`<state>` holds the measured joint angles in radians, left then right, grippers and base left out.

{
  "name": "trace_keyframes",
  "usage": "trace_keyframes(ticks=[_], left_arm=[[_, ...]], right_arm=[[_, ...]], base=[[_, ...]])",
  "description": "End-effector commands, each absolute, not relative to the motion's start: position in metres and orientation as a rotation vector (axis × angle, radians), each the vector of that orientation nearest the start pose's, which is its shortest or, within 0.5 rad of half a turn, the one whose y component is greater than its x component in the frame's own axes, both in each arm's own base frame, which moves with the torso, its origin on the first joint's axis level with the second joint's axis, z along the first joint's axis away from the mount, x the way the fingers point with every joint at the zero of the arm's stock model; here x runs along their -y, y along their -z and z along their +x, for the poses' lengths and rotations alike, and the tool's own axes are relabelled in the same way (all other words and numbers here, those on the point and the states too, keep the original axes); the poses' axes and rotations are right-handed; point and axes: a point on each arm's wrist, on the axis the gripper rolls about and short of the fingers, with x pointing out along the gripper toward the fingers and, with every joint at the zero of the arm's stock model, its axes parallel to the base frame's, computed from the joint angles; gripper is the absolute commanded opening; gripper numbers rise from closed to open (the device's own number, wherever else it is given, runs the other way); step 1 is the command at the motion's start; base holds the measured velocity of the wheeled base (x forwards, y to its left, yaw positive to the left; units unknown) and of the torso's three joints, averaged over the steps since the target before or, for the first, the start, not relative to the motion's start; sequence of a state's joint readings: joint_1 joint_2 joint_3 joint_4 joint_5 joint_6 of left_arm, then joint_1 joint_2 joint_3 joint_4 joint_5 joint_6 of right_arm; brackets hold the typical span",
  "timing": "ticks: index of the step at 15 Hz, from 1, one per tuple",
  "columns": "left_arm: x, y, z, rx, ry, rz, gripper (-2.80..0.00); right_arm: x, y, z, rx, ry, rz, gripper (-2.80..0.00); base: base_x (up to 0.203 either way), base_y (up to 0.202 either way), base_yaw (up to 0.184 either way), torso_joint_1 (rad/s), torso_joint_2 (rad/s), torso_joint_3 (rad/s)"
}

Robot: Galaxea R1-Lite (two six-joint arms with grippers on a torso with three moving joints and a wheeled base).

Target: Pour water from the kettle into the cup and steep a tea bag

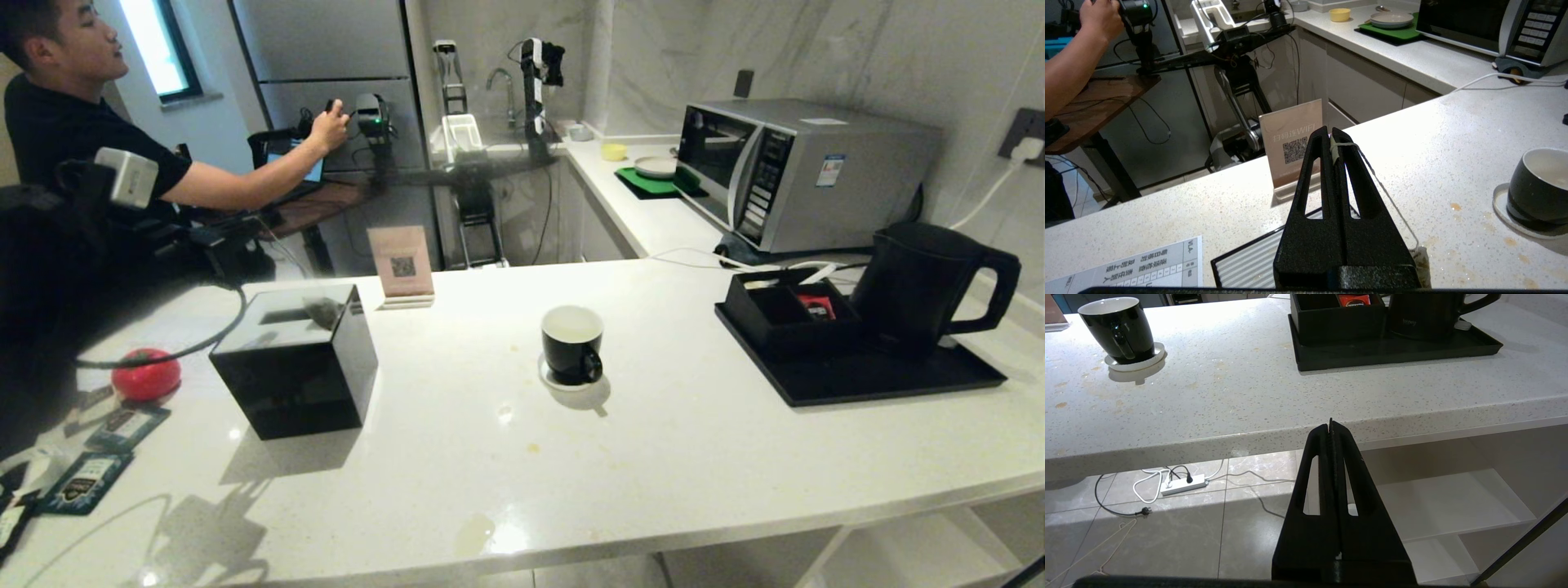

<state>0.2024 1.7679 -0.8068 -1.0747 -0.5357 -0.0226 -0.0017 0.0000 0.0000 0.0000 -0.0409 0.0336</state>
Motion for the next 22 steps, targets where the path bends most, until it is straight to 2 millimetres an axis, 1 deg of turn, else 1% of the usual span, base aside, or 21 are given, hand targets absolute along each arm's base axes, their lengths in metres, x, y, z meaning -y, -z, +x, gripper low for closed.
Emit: trace_keyframes(ticks=[1, 9, 15, 18, 22], left_arm=[[-0.057, -0.206, 0.315, 0.110, 0.326, 0.022, -2.80], [-0.070, -0.216, 0.319, 0.147, 0.286, 0.039, -2.80], [-0.074, -0.207, 0.326, 0.173, 0.275, 0.043, -2.80], [-0.073, -0.205, 0.325, 0.166, 0.281, 0.042, -2.80], [-0.072, -0.194, 0.323, 0.131, 0.279, 0.030, -2.80]], right_arm=[[0.001, -0.075, -0.023, 0.001, 0.043, 0.034, -2.80], [0.001, -0.075, -0.023, 0.000, 0.043, 0.034, -2.80], [0.001, -0.075, -0.023, 0.001, 0.043, 0.034, -2.80], [0.001, -0.075, -0.023, 0.001, 0.043, 0.034, -2.80], [0.001, -0.076, -0.023, -0.001, 0.043, 0.034, -2.80]], base=[[0.000, 0.000, 0.000, 0.000, 0.00, 0.000], [0.000, 0.000, 0.000, 0.000, 0.00, 0.000], [0.000, 0.000, 0.000, 0.000, 0.00, 0.000], [0.000, 0.000, 0.000, 0.000, 0.00, 0.000], [0.000, 0.000, 0.000, 0.000, 0.00, 0.000]])
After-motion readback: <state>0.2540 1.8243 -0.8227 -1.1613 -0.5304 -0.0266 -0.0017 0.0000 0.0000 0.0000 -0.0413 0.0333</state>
